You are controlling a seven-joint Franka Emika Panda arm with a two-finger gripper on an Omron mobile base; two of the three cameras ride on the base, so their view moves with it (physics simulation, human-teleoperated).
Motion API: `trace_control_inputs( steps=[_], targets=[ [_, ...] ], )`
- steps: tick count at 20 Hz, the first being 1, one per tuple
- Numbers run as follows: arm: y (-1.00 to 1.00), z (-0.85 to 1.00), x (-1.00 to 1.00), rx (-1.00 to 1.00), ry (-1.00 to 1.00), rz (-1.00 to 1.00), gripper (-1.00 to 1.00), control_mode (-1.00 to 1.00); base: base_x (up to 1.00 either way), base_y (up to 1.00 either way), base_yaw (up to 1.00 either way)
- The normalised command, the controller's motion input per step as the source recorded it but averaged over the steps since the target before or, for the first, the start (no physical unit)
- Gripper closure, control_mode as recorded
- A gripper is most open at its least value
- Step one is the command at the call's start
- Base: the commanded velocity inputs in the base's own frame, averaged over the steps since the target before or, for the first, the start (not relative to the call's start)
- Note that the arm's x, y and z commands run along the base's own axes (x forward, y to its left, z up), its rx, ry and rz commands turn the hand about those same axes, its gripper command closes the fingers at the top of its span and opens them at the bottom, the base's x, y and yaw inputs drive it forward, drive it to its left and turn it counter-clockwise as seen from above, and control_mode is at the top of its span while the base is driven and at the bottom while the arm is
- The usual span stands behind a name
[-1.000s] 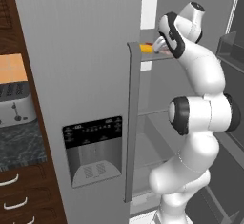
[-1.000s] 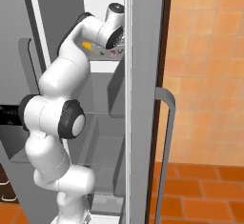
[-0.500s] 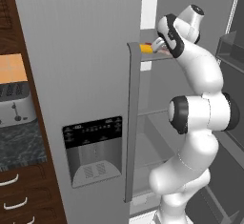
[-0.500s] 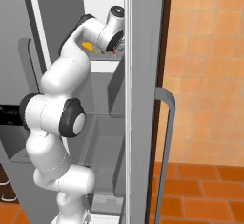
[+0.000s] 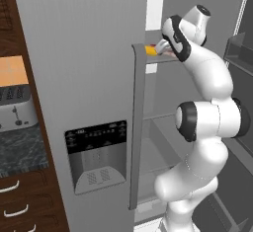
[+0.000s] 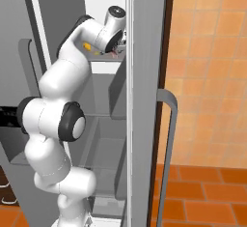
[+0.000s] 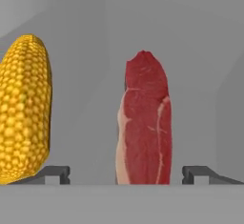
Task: Place one corn and one steak in each tupperware on the nearby counter, to pack two identical lunches.
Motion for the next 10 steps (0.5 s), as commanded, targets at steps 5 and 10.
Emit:
trace_control_inputs(
  steps=[5, 10],
  targets=[
    [0.0, -0.08, -0.19, 0.0, 0.04, 0.0, -1.0, -1.0, 0.0, 0.0, 0.0],
    [0.0, -0.06, -0.22, 0.0, 0.02, 0.0, 1.0, -1.0, 0.0, 0.0, 0.0]
  ],
)
